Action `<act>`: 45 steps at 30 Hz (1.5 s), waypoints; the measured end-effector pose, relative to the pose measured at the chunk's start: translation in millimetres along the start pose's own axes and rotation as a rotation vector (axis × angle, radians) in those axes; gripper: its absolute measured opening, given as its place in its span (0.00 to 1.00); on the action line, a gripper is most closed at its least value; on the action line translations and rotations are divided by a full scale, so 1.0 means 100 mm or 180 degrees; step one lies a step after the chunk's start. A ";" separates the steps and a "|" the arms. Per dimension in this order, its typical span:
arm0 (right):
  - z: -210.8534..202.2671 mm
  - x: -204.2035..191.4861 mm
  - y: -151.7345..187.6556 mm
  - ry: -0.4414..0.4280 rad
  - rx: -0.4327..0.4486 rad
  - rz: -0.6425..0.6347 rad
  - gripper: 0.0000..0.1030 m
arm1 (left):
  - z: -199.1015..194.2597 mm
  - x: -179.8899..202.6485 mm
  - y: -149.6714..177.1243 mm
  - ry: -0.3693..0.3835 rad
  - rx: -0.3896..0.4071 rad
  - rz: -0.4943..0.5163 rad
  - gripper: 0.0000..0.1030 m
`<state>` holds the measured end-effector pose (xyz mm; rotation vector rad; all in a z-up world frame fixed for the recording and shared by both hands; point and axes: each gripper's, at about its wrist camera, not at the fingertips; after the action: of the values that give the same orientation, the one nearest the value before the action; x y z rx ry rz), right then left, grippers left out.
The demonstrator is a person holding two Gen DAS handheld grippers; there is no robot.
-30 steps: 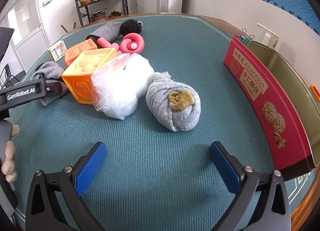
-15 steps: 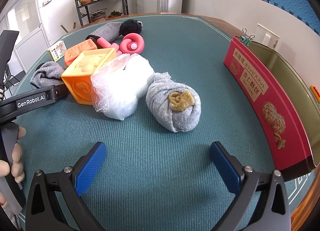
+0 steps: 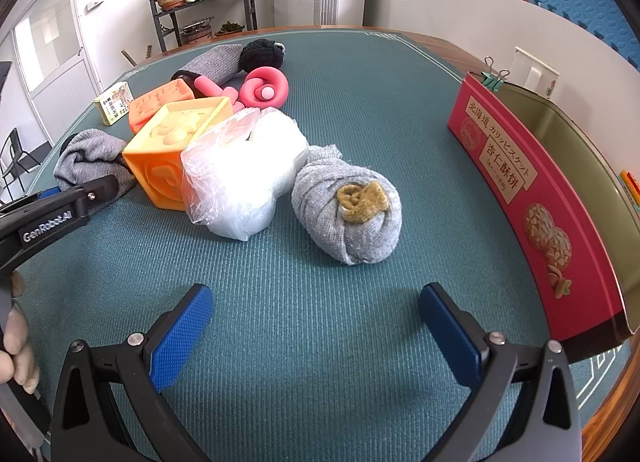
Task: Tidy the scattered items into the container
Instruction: 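Grasp the grey knit glove with the left tool while the right tool grasps the grey sock ball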
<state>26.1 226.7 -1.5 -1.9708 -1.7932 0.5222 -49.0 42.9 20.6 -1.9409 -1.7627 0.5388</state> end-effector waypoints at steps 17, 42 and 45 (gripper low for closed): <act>-0.28 0.43 0.09 -0.0422 0.0239 0.0281 1.00 | -0.23 -0.10 0.21 0.0126 0.0049 -0.0093 0.36; 0.11 0.26 -0.33 -0.0191 0.0189 -0.0100 0.44 | -0.27 -0.01 0.26 0.0170 0.0075 0.0014 0.36; 0.03 0.36 -0.29 -0.0226 0.0259 0.0035 0.44 | -0.27 0.00 0.26 0.0162 0.0084 0.0025 0.36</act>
<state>3.3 264.6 12.1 -1.9306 -1.7748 0.6659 -12.1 39.0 28.0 -1.9273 -1.7090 0.5085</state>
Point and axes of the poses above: each gripper's, at about its wrist camera, not at the fingertips, and z roughly the way its jaws point, x to its right, y to its underside, and after that the axes turned 4 degrees about -x, right-handed
